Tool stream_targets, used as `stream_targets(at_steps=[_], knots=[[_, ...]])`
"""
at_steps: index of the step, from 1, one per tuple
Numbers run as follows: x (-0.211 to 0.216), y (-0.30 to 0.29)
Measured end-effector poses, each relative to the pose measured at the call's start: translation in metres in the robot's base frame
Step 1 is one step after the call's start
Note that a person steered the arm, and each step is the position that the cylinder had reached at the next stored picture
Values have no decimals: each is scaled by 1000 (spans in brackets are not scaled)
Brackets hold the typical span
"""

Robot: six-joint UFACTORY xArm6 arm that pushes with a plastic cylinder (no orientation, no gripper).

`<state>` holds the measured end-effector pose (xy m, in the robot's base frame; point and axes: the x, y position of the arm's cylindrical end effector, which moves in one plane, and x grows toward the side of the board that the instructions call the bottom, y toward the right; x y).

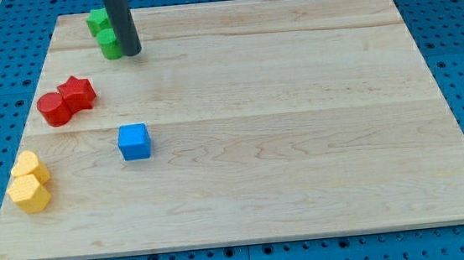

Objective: Push the red star to the center right of the board

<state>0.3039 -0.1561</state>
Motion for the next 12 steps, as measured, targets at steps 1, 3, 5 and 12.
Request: stream_targets(at_steps=[1,3,5,12], knots=[[-13,-61],[-57,-54],[2,-16],[-18,-67]])
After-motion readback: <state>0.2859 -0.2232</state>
